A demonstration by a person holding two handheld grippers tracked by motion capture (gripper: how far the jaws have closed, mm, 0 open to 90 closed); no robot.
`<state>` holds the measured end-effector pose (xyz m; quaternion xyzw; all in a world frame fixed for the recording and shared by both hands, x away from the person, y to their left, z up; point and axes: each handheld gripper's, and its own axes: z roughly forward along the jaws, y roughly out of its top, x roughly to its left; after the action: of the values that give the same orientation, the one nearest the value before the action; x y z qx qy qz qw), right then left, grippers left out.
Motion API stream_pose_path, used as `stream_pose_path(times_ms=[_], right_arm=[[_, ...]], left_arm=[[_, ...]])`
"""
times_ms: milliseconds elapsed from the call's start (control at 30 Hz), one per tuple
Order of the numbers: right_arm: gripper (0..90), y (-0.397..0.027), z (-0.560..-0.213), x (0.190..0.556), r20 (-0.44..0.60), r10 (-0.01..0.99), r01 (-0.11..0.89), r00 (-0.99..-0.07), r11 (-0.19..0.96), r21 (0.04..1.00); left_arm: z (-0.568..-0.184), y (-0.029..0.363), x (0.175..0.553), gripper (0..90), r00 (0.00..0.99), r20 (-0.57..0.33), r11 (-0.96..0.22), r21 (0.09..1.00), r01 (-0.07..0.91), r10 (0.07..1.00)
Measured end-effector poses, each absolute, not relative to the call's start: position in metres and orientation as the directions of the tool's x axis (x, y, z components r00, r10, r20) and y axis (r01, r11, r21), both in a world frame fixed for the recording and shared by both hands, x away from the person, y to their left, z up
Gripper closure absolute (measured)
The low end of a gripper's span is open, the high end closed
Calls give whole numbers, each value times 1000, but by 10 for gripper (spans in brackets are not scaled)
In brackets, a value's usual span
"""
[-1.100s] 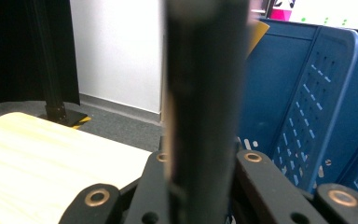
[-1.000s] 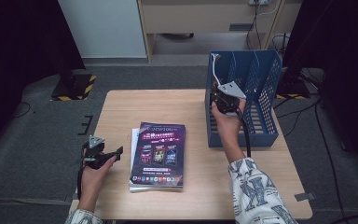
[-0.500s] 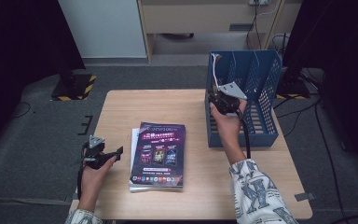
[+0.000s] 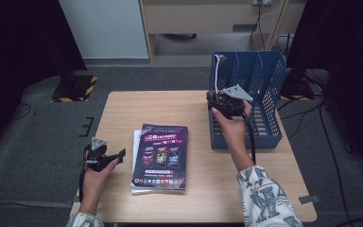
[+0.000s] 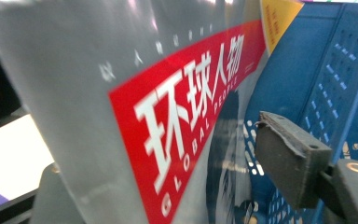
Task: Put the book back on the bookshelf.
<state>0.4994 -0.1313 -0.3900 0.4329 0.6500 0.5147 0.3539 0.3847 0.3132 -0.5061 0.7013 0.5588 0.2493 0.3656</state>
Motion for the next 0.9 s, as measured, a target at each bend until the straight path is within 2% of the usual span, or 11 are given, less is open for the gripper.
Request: stream_pose_path(times_ms=[200, 400, 633, 900], right_arm=[[256, -132, -390, 498, -15, 918, 206, -397, 105, 973], [141, -127, -390, 494, -35, 914, 211, -404, 130, 969], [110, -127, -391, 487, -23, 910, 213, -415, 122, 969], [90, -133, -401, 467, -38, 889, 242, -456, 165, 956]], left_arm=[[-506, 311, 385, 149, 252, -58, -109, 793, 600, 966], [-506, 311, 385, 149, 253, -60, -108, 793, 600, 966], [-506, 311, 385, 148, 253, -60, -107, 794, 598, 966], [-506, 308, 384, 148, 263, -57, -117, 791, 601, 963]])
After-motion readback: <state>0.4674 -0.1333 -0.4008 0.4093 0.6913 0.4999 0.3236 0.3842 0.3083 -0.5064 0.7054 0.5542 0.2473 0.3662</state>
